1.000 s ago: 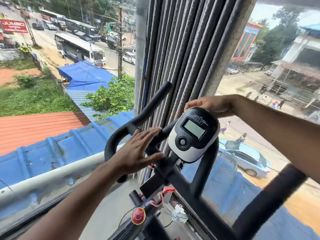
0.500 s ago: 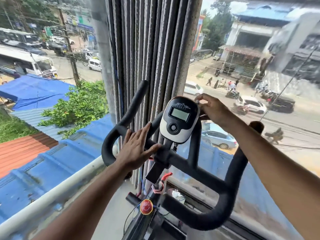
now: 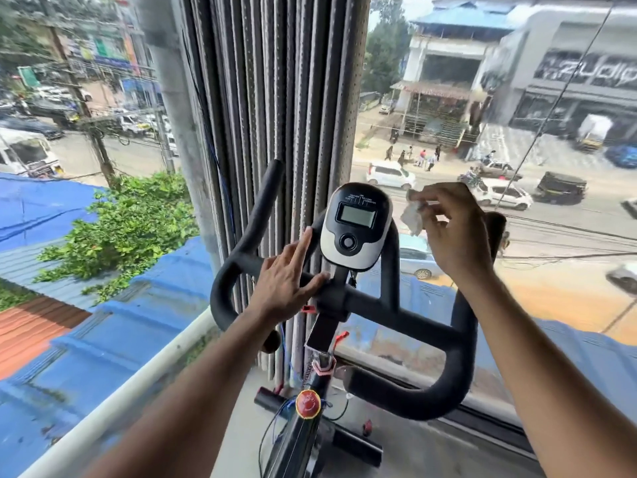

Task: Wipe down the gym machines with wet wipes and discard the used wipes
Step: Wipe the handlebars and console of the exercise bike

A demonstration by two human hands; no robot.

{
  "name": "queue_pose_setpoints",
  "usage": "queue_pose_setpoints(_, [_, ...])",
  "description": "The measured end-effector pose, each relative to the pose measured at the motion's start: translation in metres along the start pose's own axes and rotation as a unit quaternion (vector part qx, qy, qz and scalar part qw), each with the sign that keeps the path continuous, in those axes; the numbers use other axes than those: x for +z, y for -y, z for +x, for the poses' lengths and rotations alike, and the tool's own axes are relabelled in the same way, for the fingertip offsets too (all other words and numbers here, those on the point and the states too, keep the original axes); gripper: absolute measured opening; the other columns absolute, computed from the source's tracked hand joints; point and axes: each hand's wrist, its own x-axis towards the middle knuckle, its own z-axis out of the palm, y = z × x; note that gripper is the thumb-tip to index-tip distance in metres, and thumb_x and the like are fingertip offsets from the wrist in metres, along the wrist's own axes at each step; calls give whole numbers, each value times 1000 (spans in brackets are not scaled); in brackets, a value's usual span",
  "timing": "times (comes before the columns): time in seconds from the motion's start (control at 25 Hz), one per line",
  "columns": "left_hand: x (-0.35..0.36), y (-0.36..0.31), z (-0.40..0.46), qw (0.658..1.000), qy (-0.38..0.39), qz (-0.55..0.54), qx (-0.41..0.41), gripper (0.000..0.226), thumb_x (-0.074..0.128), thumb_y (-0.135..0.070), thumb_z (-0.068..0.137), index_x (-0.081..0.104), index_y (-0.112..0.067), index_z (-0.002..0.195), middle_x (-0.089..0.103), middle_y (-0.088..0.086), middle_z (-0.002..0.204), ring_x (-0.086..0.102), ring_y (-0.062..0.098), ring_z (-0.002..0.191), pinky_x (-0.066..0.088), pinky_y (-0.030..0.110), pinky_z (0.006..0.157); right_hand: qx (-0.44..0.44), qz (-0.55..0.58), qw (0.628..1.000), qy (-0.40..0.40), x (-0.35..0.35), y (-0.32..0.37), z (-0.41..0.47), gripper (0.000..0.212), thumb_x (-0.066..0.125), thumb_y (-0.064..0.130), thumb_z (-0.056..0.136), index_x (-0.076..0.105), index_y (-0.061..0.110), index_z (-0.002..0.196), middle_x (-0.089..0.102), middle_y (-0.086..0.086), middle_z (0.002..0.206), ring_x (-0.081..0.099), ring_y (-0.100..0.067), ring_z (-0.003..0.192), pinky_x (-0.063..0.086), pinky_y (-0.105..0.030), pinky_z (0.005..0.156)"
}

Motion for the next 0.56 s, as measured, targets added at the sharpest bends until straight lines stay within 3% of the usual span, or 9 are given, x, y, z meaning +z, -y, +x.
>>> queue_pose_setpoints(0.08, [1,2,0,1000,-10,-5,11,86,33,-75,98,-8,-37,164,38,0,159,43,22,140,26,41,116,-16,-18,999,-22,-2,2,-5,22,60,-1,97,76,12,105,64,0,110,63,-5,99,46,-6,83])
queue_pose_setpoints(0.2, [3,5,0,1000,-23,-10,16,87,37,-73,99,-7,-38,164,41,-2,156,45,19,138,27,39,114,-17,9,1000,6,5,6,-3,24,62,2,97,76,13,113,62,-2,122,63,-8,113,58,-20,83])
queue_pose_setpoints(0.36, [6,5,1,1000,-25,-11,15,87,35,-75,98,-7,-38,165,43,-1,154,47,21,136,27,41,114,-93,-44,994,46,31,7,7,23,66,4,95,74,8,117,65,-5,124,67,-17,104,58,-35,92])
queue_pose_setpoints(0.48, [6,6,1,999,-30,-10,14,87,40,-72,100,-6,-37,165,43,0,154,47,23,136,28,42,115,-113,-70,991,20,44,8,-1,26,61,-5,95,73,5,116,70,-7,124,66,-19,117,49,-27,106])
queue_pose_setpoints(0.56, [6,6,1,999,-32,-10,13,87,41,-71,100,-5,-36,165,43,0,154,47,24,136,27,41,115,-140,-79,987,18,45,6,-12,27,61,-7,96,73,4,118,69,-8,128,63,-19,124,46,-29,111])
